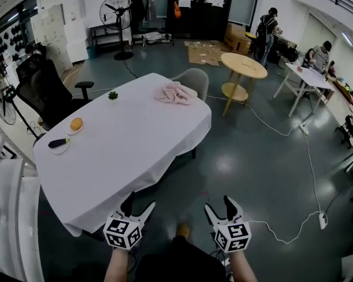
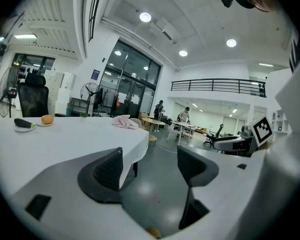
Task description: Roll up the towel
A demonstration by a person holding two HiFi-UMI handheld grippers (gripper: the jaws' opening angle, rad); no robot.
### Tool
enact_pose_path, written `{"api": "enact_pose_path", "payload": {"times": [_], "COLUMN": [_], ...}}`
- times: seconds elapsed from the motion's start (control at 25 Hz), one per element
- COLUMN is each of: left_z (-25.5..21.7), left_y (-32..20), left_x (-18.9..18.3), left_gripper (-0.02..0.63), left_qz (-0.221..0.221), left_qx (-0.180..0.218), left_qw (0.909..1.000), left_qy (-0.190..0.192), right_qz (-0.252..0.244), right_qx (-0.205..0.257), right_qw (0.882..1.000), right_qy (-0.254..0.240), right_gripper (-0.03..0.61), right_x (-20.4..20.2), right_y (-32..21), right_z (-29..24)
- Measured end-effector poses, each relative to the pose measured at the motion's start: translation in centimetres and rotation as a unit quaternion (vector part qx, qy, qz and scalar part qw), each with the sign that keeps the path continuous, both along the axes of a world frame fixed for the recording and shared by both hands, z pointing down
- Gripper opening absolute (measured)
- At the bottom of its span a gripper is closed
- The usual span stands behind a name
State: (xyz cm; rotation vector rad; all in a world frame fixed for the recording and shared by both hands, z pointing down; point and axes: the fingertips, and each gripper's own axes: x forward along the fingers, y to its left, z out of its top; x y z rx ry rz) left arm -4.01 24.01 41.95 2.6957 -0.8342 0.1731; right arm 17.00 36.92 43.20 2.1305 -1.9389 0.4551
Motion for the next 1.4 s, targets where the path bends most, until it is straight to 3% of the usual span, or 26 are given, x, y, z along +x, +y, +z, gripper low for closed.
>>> {"api": "enact_pose_path", "payload": {"times": [0.52, 0.88, 1.4], "left_z": [-0.7, -0.4, 1.6], "left_y": [-8.4, -11.3, -10.4], "left_x": [7.4, 11.8, 12.9], "left_gripper": [0.354, 0.354, 0.354], "left_qz": [-0.026, -0.045, -0.052], "left_qx": [0.006, 0.006, -0.02], "left_qw": [0.9996, 0.999, 0.9982], "left_qy": [-0.004, -0.001, -0.021], "right_qz": [-0.013, -0.028, -0.029], "right_qx": [0.002, -0.001, -0.025], "right_qw": [1.0, 1.0, 0.999], "right_qy": [-0.007, -0.004, -0.033], "right_gripper": [0.307, 0.307, 0.305], "right_x": [8.8, 13.8, 14.9], "right_y": [-8.7, -12.2, -11.2], "right_z": [0.3, 0.7, 3.3]}}
